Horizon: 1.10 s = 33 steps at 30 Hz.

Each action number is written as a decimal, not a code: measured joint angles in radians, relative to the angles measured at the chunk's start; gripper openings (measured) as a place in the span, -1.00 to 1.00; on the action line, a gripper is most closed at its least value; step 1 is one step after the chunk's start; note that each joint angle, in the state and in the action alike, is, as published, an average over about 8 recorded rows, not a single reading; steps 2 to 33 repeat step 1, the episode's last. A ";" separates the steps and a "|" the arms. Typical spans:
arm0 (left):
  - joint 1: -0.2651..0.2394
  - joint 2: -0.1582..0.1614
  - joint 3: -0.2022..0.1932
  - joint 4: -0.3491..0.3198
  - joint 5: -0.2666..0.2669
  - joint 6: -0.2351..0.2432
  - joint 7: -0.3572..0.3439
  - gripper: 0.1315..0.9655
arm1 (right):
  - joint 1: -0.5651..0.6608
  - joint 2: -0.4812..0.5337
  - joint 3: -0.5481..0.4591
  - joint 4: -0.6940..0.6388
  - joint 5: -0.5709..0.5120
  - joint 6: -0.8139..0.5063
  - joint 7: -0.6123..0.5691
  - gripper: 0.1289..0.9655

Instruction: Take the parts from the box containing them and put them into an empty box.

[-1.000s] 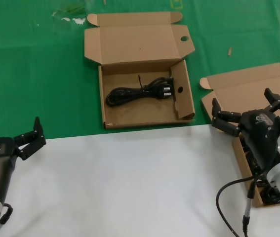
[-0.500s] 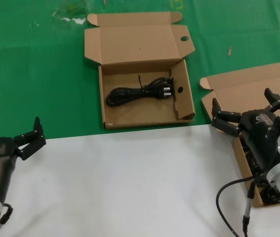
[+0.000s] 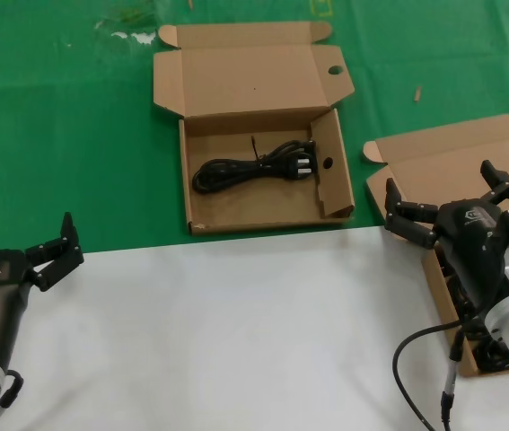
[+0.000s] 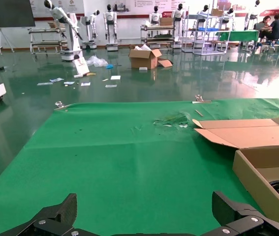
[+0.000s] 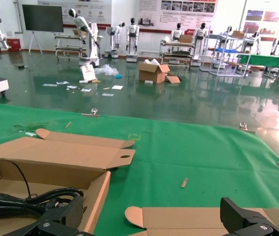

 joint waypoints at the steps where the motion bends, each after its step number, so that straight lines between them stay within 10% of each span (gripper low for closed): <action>1: 0.000 0.000 0.000 0.000 0.000 0.000 0.000 1.00 | 0.000 0.000 0.000 0.000 0.000 0.000 0.000 1.00; 33: 0.000 0.000 0.000 0.000 0.000 0.000 0.000 1.00 | 0.000 0.000 0.000 0.000 0.000 0.000 0.000 1.00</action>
